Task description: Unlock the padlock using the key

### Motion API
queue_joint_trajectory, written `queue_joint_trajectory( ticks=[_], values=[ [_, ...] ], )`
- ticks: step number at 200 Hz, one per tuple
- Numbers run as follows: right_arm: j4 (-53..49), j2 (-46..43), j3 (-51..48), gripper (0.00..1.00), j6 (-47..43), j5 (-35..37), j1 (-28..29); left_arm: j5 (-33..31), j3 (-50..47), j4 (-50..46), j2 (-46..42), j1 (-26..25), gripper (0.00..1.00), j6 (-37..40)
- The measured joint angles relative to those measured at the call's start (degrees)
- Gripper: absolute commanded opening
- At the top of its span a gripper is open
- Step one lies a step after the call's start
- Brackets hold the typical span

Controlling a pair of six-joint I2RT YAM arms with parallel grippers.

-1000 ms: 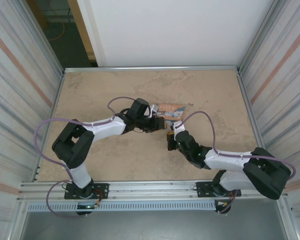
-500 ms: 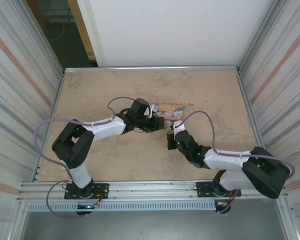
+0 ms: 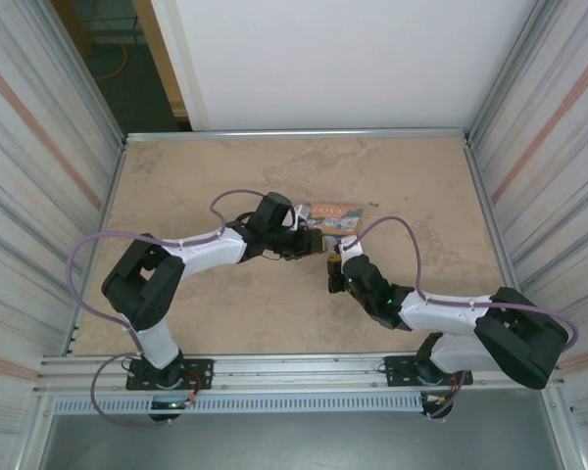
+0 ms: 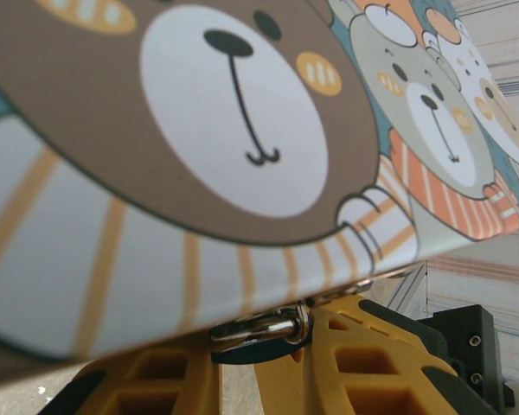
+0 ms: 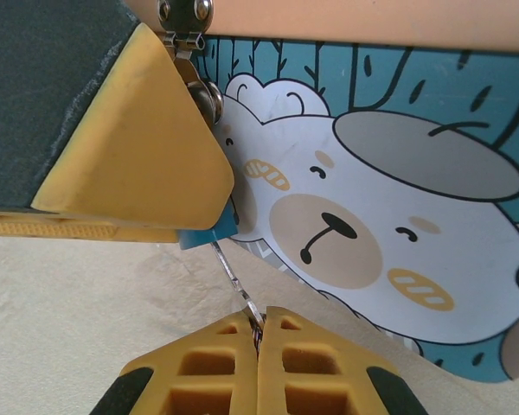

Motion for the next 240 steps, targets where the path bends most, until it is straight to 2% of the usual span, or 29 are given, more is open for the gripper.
queue_joint_trajectory(
  ticks=[160, 240],
  values=[
    [8.8, 5.6, 0.0, 0.0, -1.8, -0.9, -2.2, -2.1, -0.1, 1.6, 0.0, 0.6, 0.24, -0.3],
    [11.8, 6.6, 0.1, 0.0, -1.6, -9.7, -6.1, -2.2, -0.1, 2.4, 0.0, 1.1, 0.24, -0.7]
  ],
)
